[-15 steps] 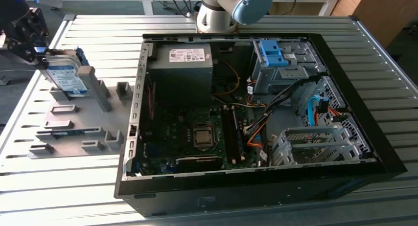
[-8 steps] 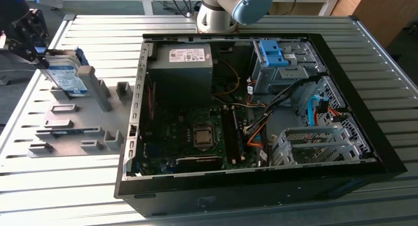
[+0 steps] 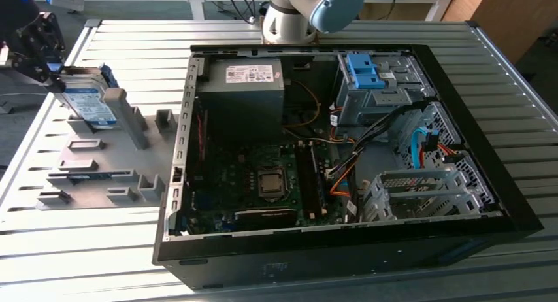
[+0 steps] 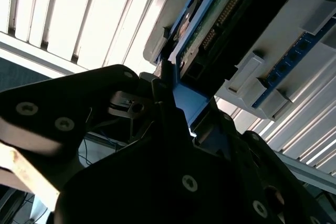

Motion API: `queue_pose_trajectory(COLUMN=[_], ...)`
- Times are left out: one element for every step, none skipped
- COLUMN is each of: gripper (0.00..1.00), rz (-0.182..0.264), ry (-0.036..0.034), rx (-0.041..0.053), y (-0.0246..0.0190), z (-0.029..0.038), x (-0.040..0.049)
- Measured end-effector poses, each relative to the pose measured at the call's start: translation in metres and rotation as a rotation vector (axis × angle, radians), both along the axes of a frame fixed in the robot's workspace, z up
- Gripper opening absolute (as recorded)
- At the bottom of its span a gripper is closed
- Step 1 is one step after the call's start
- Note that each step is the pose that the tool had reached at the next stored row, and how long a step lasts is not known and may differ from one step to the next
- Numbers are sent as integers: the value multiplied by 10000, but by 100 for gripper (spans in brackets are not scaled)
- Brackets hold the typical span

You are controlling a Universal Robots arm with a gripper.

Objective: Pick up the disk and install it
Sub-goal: 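Pick up the disk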

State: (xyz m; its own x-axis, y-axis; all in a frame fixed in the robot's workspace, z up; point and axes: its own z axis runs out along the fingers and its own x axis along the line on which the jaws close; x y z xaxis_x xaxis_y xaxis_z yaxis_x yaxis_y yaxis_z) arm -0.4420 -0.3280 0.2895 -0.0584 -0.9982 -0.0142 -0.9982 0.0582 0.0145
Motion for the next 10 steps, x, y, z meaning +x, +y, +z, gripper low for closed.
queue_pose_trajectory(gripper=[37,37,37,37,37,37,37,37,37,37], rz=[96,232,386,524,625,690,699,700,700,695], ry=[1,1,2,3,3,2,1,0,-1,-1], rx=[-1,0,-1,0,0,0,0,0,0,0], y=[0,0,-1,0,-1,-1,-1,-1,0,0], z=[-1,-3,-4,-5,-6,-7,-8,-8,-9,-9], x=[0,0,0,0,0,0,0,0,0,0])
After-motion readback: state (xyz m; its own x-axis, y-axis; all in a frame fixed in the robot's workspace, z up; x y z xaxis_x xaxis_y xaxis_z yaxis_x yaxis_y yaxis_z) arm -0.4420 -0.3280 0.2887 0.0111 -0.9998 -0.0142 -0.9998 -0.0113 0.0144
